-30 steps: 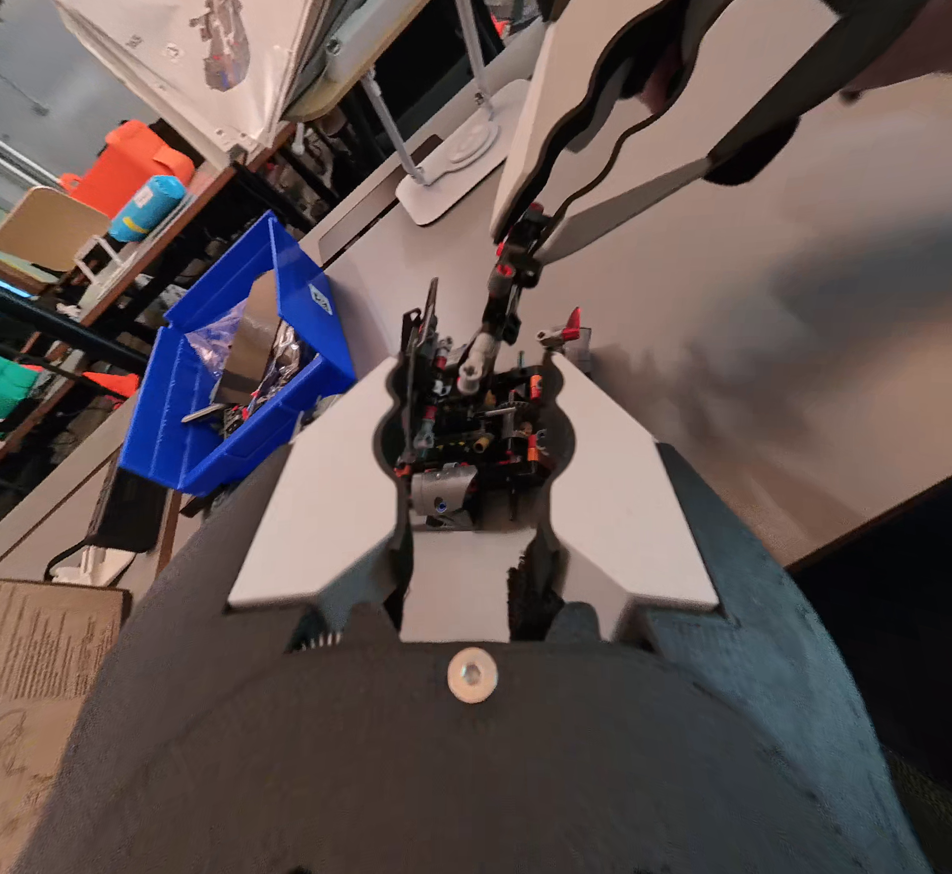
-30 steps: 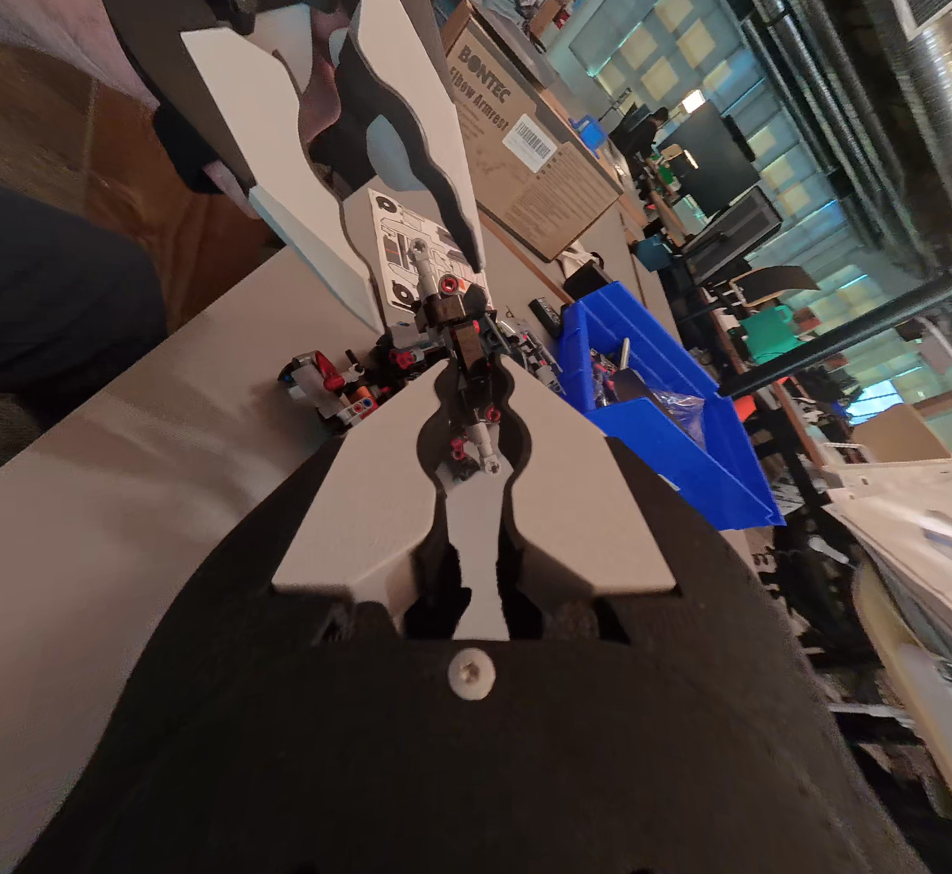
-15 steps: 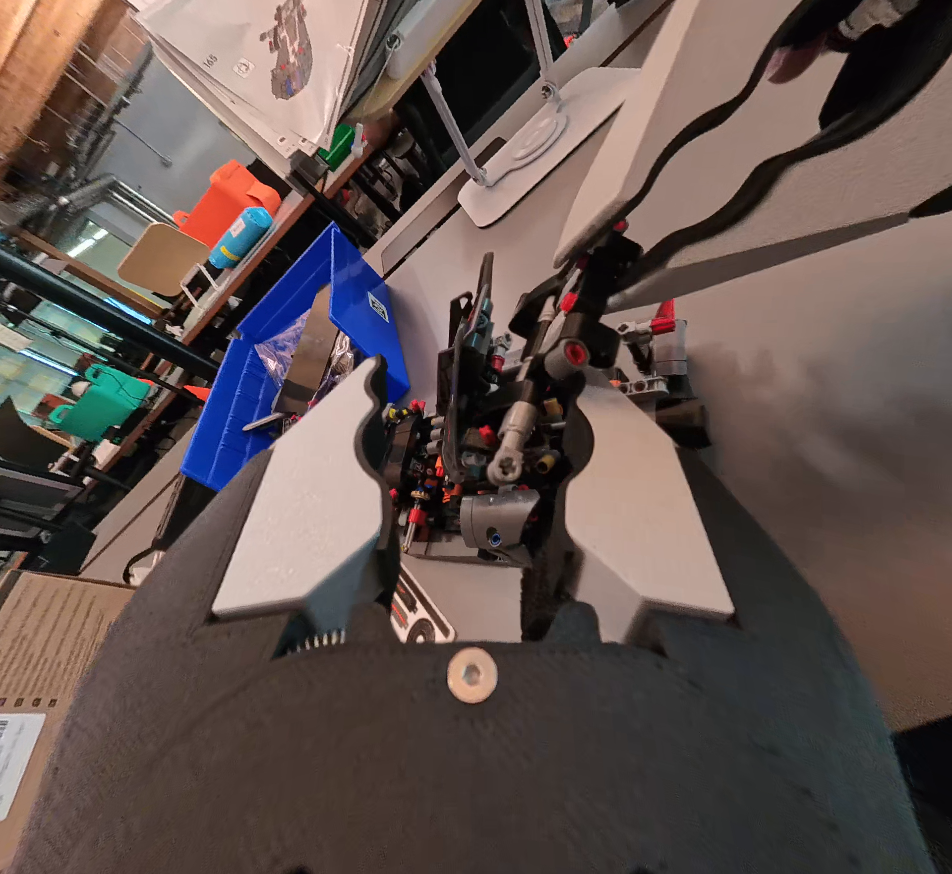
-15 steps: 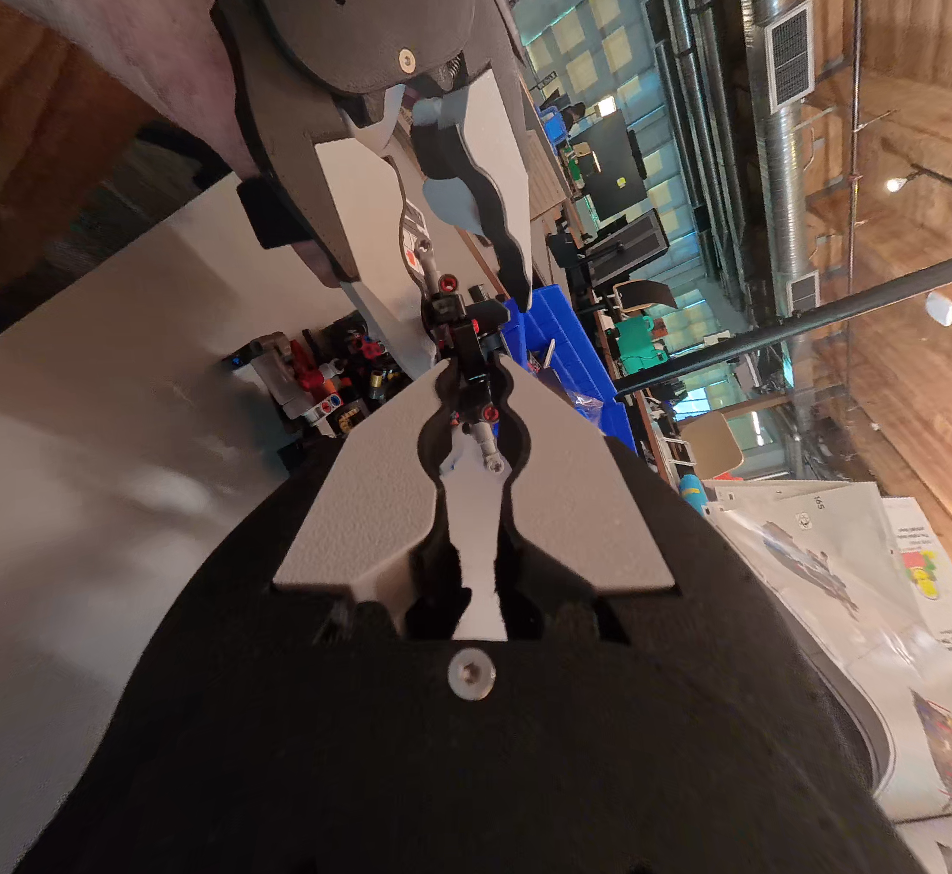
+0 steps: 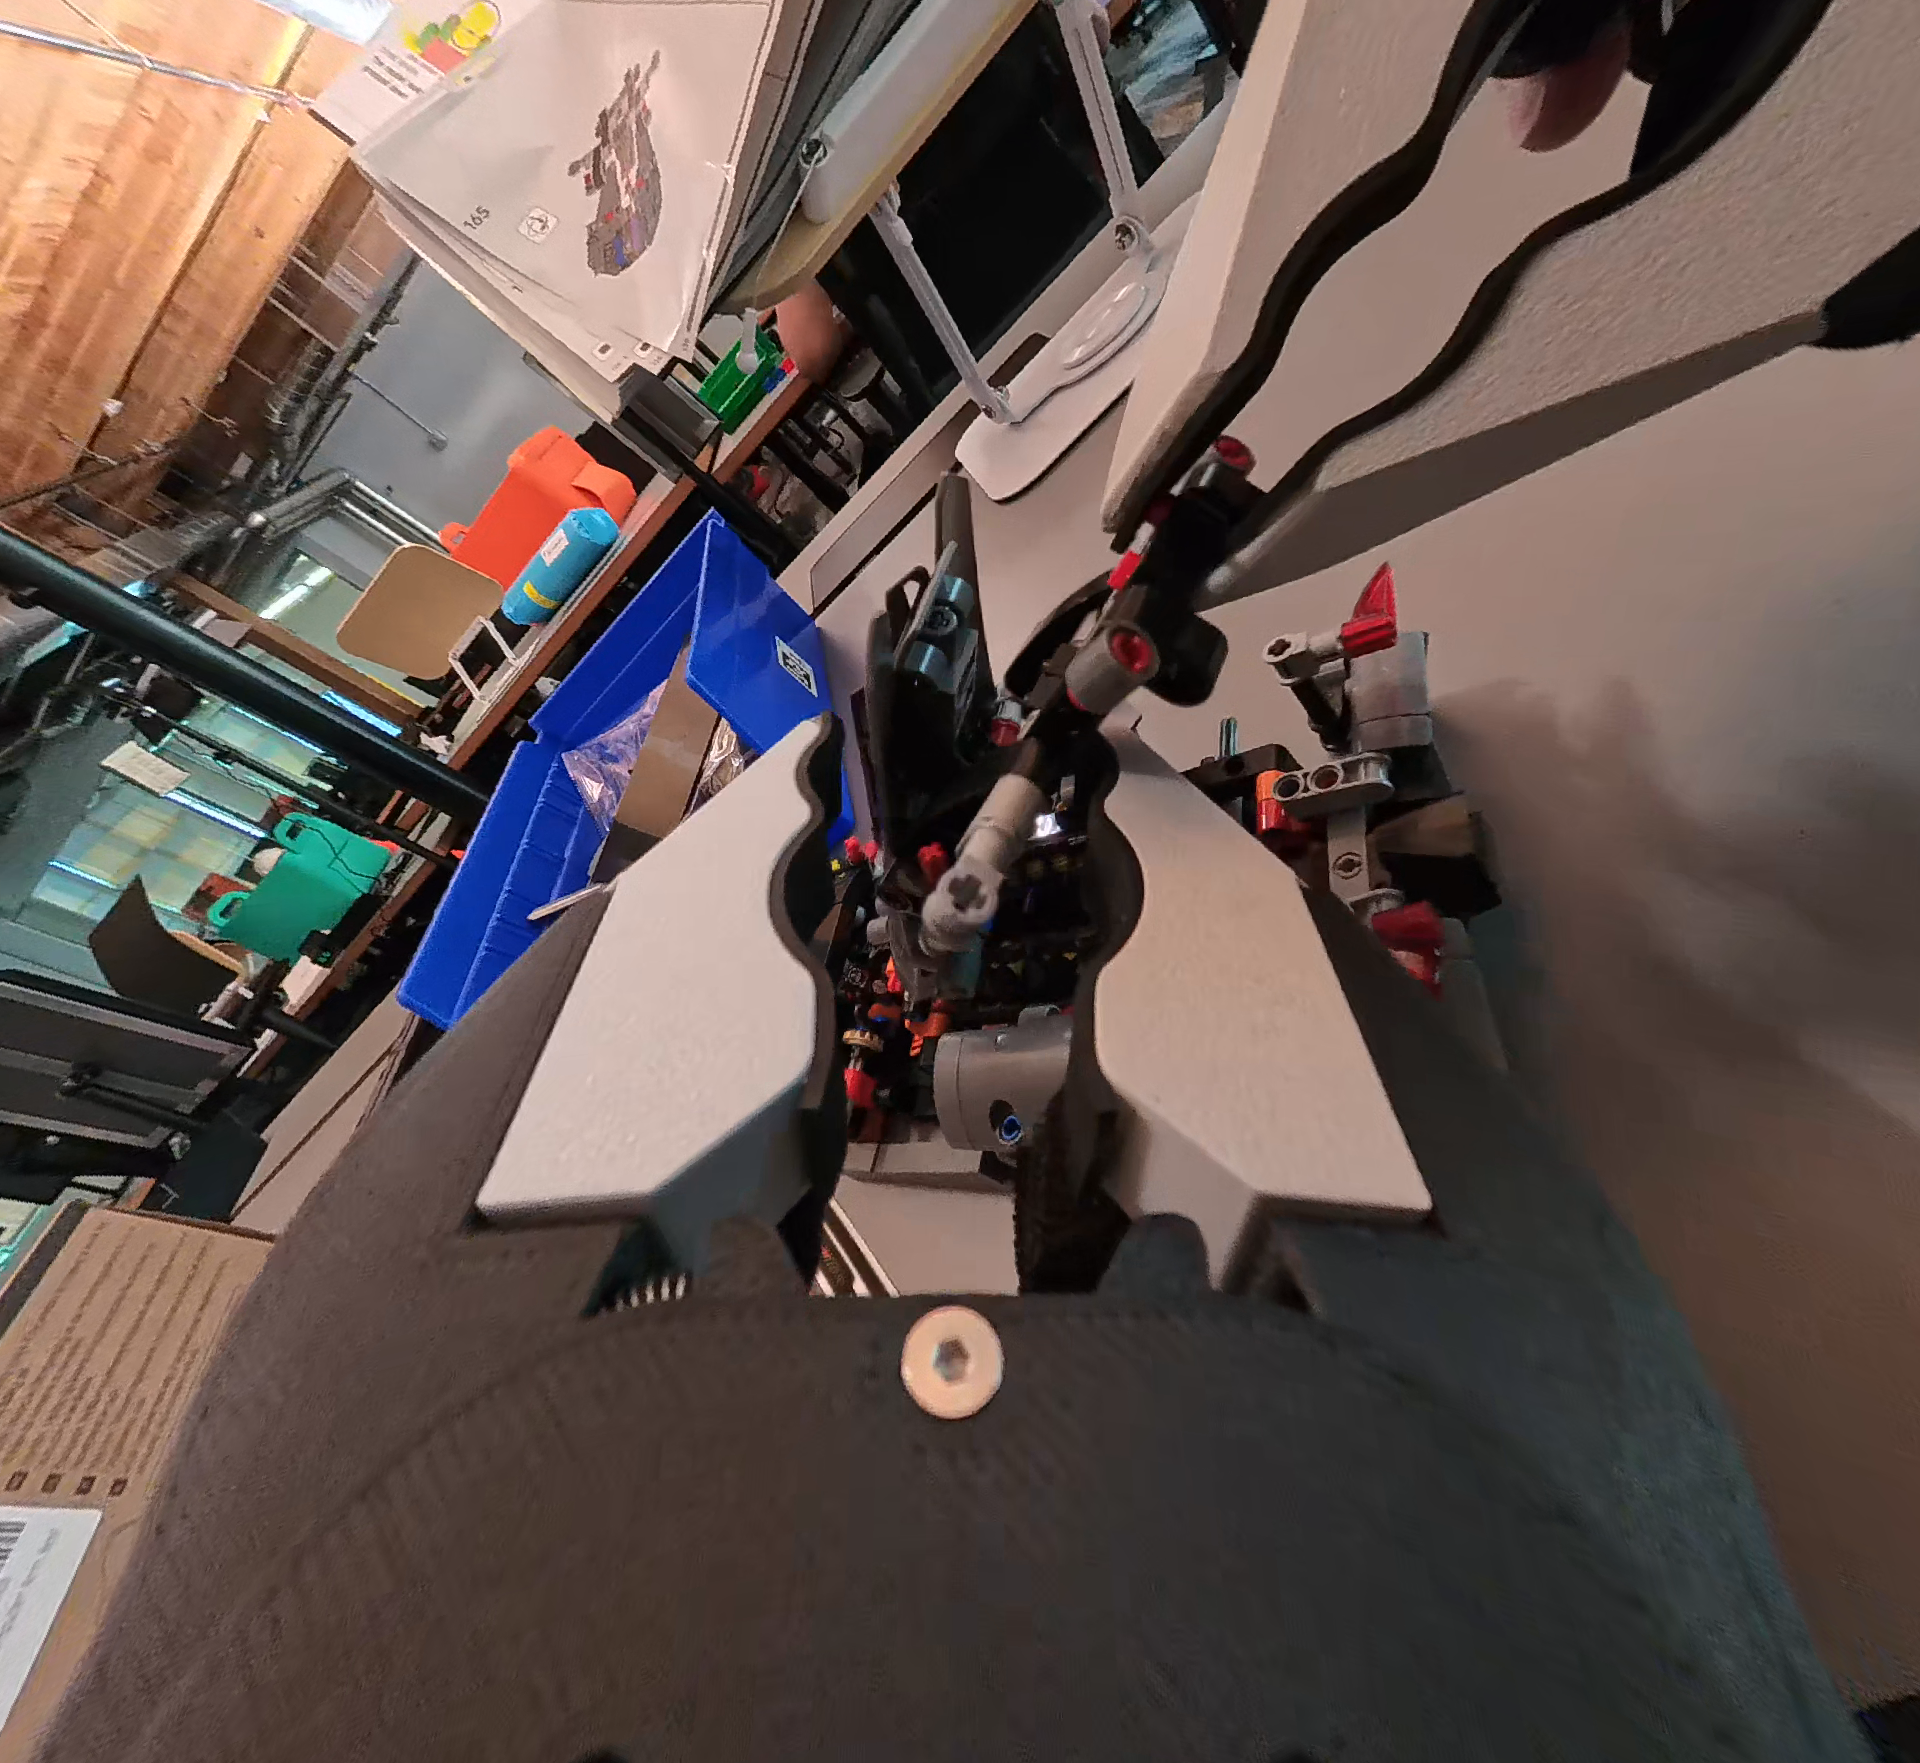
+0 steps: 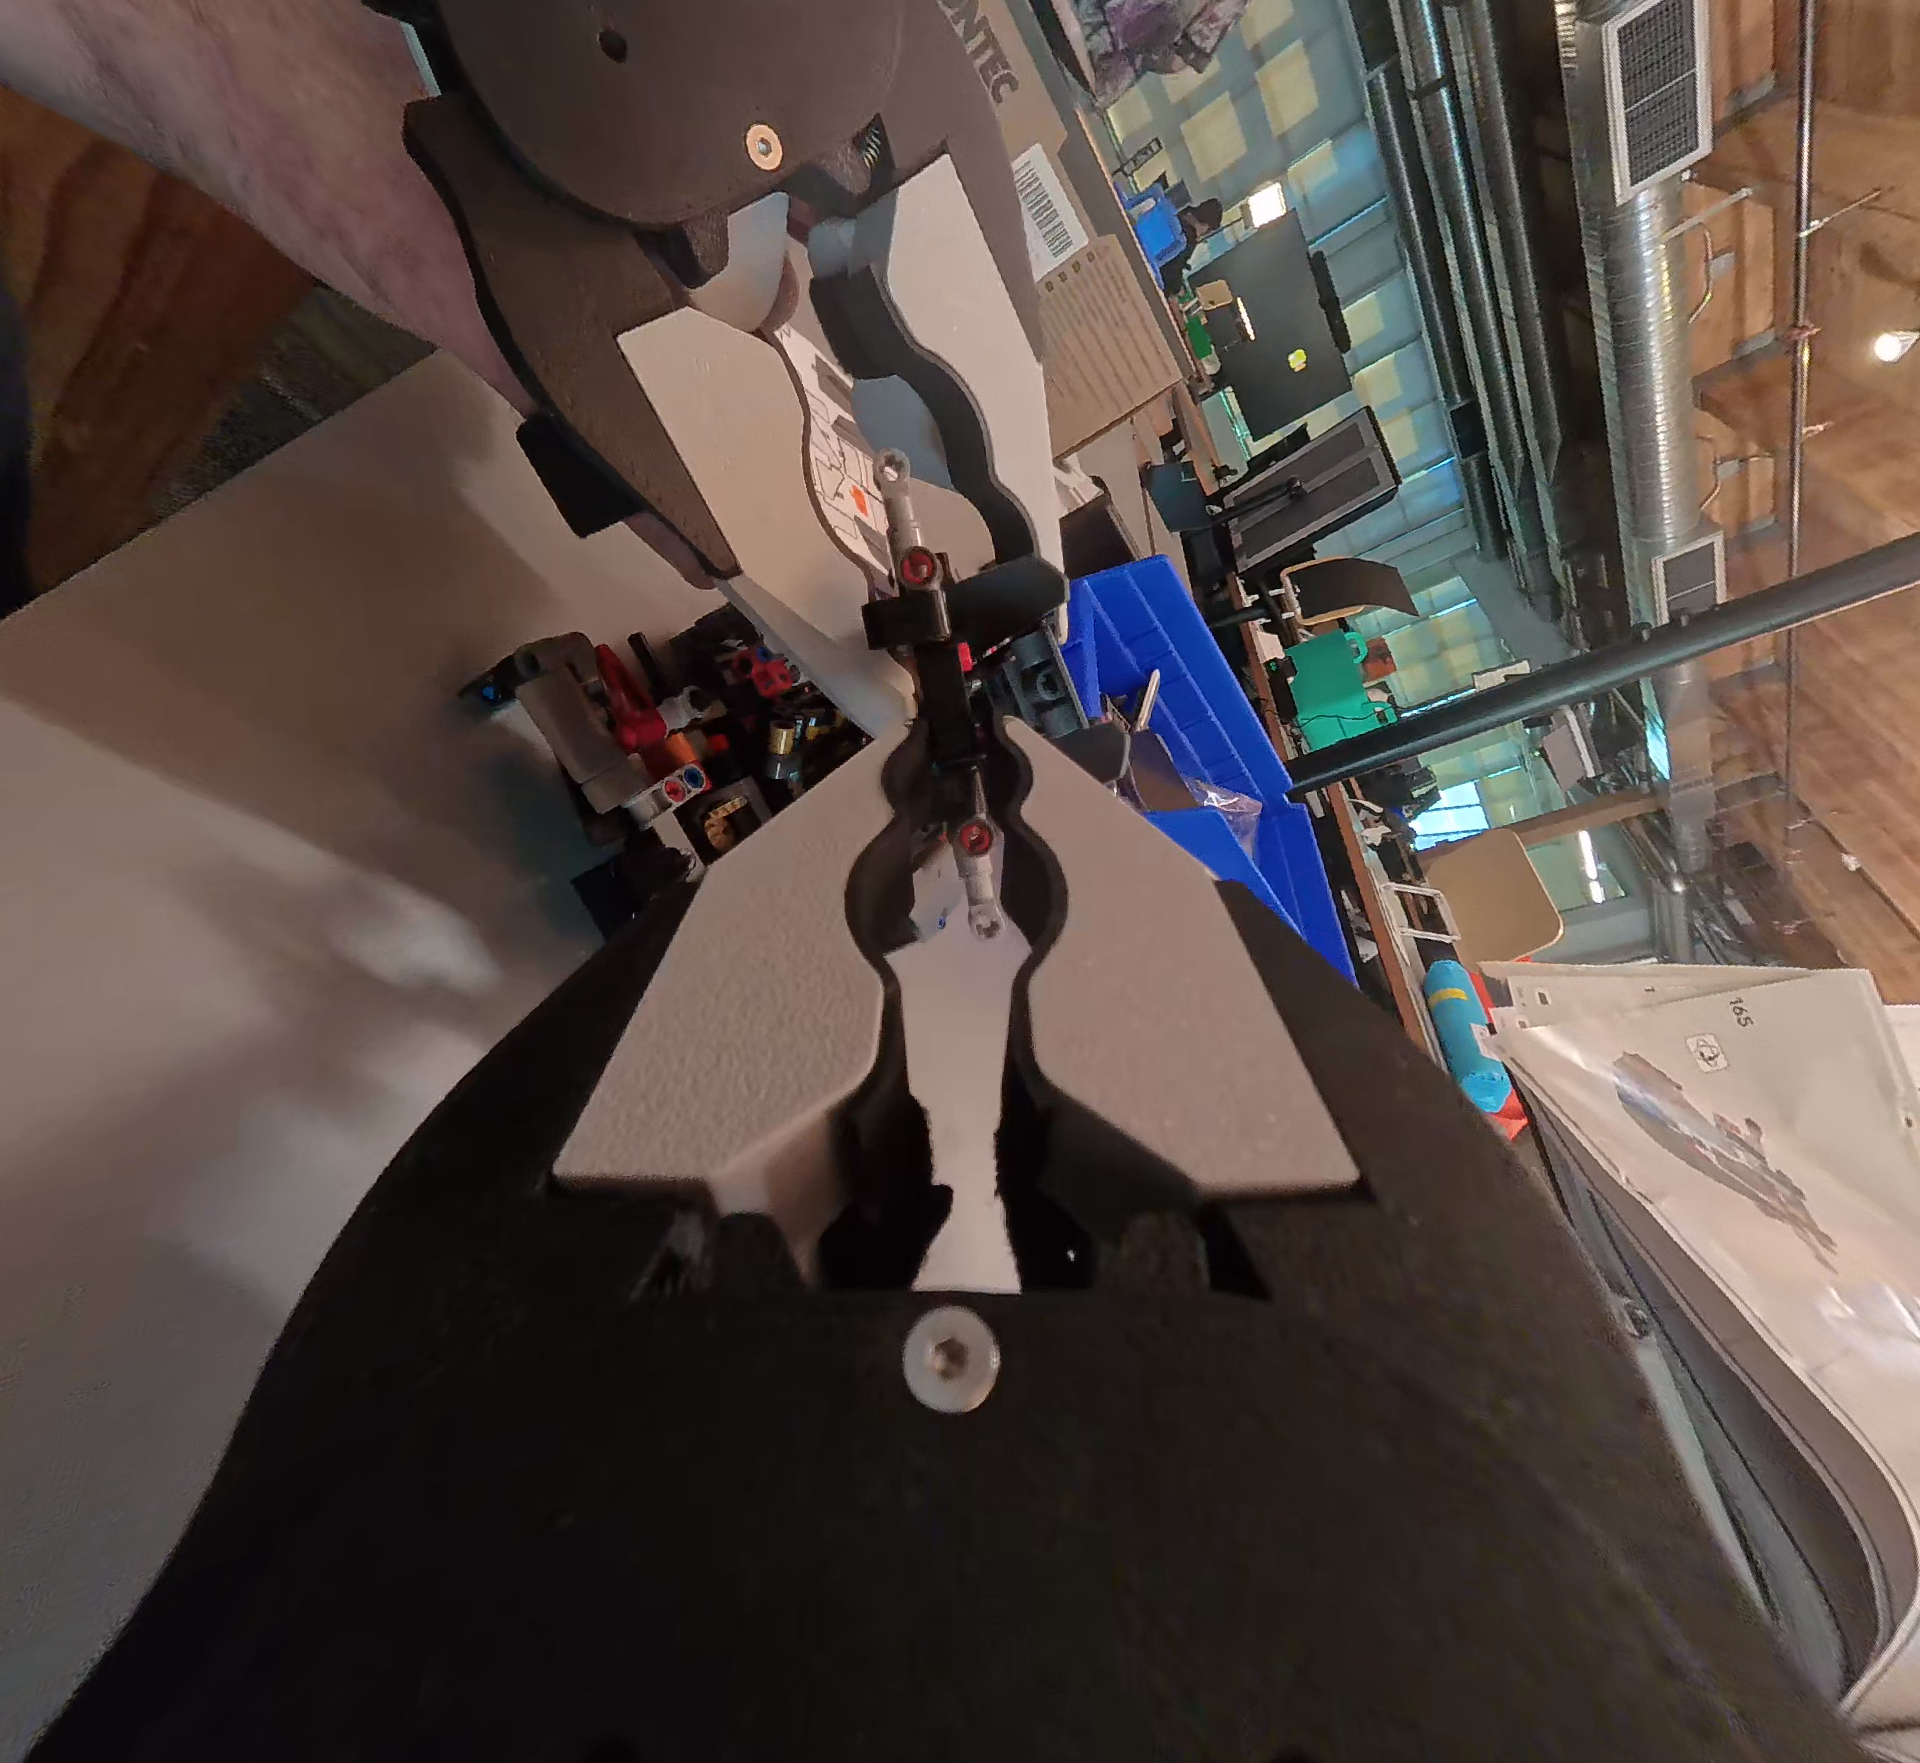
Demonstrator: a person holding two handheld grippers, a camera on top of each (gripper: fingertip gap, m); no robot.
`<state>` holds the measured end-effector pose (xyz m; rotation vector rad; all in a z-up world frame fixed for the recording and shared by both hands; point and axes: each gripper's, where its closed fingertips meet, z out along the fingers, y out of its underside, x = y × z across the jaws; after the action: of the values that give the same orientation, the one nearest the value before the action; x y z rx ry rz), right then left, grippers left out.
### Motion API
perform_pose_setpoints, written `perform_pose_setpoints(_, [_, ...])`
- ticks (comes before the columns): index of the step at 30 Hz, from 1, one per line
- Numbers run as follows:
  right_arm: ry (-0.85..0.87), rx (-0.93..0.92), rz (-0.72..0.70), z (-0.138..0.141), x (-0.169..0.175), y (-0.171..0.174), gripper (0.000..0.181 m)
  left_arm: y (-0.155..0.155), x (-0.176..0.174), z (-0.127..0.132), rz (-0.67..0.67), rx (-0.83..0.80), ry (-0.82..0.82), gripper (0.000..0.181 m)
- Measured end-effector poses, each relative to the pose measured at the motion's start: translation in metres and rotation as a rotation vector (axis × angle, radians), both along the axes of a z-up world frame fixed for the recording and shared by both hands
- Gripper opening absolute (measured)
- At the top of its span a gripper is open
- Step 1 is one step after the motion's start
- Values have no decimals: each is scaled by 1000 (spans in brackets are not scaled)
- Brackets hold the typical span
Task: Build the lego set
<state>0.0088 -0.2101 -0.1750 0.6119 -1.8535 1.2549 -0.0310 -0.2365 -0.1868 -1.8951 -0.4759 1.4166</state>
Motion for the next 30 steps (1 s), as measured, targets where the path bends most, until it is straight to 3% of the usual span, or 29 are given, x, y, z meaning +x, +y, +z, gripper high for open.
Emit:
perform_pose_setpoints(12, [8,10,5,4,-7,-1,8,-2,-8,2,19,-7,72,36])
perform_pose_setpoints(19, [-4,71,34,7,-15,-1,8,-4,-15,8,2,1,76,47])
perform_pose_setpoints(30, [-16,83,76,13,-20,-5,8,2,-17,9,-82,-5,81,35])
